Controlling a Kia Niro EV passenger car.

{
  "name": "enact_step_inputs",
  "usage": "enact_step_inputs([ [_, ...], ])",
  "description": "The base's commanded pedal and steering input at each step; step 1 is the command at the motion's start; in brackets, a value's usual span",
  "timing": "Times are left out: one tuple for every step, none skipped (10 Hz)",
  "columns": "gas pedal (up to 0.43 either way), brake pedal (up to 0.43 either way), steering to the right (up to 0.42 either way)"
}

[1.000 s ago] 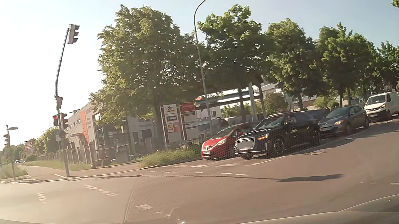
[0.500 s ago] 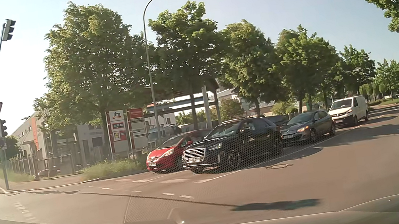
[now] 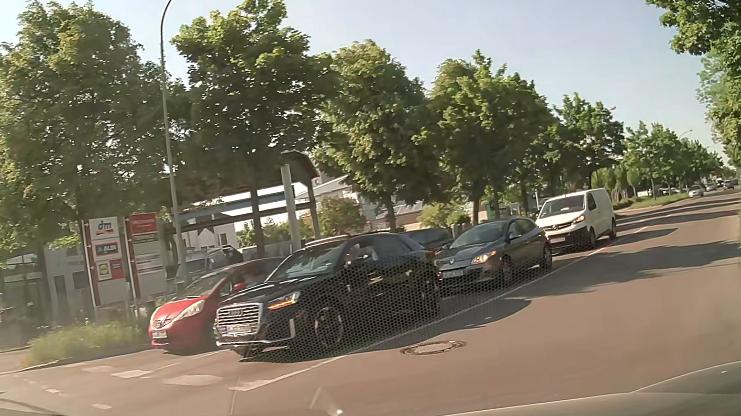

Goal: Follow the waypoints while adhering to traffic rules and regulations

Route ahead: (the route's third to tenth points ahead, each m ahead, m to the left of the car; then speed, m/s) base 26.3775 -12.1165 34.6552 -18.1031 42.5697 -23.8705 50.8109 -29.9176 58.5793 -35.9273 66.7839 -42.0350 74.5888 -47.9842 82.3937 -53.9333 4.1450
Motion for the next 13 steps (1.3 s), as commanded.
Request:
enact_step_inputs([
  [0.087,0.000,0.337],
  [0.087,0.000,0.326],
  [0.130,0.000,0.304],
  [0.138,0.000,0.286],
  [0.150,0.000,0.273],
  [0.150,0.000,0.260],
  [0.150,0.000,0.250],
  [0.150,0.000,0.249],
  [0.150,0.000,0.243],
  [0.157,0.000,0.241],
  [0.177,0.000,0.240],
  [0.177,0.000,0.232],
  [0.189,0.000,0.211],
])
